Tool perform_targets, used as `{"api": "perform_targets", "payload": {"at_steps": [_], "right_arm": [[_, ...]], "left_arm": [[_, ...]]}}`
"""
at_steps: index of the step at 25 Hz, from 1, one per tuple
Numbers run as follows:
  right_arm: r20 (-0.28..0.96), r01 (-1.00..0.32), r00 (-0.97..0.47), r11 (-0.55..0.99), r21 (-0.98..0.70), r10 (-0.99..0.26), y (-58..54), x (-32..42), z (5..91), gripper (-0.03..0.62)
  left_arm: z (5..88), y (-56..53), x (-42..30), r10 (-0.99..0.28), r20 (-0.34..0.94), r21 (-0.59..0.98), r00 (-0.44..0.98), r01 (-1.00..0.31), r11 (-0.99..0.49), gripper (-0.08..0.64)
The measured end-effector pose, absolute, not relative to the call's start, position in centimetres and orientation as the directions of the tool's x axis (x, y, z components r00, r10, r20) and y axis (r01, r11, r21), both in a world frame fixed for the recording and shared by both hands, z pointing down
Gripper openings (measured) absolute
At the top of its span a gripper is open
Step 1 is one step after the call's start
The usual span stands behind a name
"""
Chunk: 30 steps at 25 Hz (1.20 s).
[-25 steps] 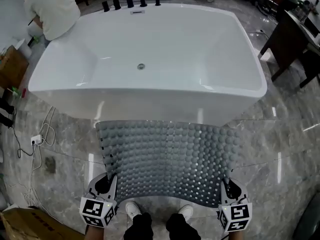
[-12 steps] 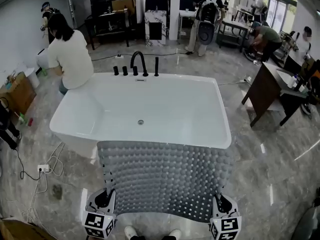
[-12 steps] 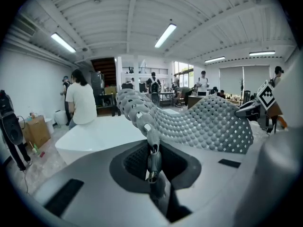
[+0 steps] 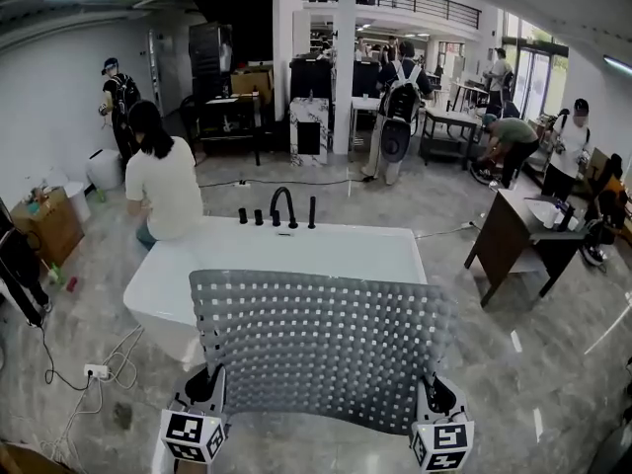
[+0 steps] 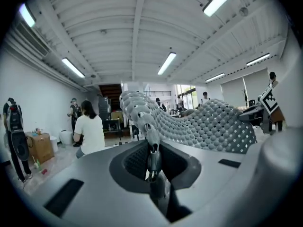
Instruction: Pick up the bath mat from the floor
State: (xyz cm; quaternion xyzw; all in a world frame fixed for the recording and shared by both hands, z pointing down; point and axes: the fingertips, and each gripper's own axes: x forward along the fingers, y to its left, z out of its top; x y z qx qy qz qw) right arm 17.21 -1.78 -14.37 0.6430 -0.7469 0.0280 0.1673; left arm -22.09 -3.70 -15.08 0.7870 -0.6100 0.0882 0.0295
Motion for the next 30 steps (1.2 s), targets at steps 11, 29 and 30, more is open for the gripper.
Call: {"api": "perform_targets", "payload": {"at_steps": [11, 29, 30], "right_arm": [[0.122, -0.976, -0.102, 0.123, 0.179, -0.987, -1.3, 16.2, -21.9, 0.072], [0.132, -0.975, -0.102, 0.126, 0.186, -0.986, 0.4, 14.8, -21.8, 0.069], [0.131, -0.974, -0.103, 0.127, 0.189, -0.986, 0.4, 14.5, -21.8, 0.069]], "left_arm": [[-22.2, -3.1, -23.3, -0.969, 0.020, -0.091, 0.244, -0.965, -0.245, 0.044], [-22.2, -1.1, -24.1, -0.963, 0.030, -0.088, 0.269, -0.959, -0.271, 0.043], [-22.2, -1.1, -24.3, -0.962, 0.030, -0.090, 0.270, -0.958, -0.272, 0.043]]}}
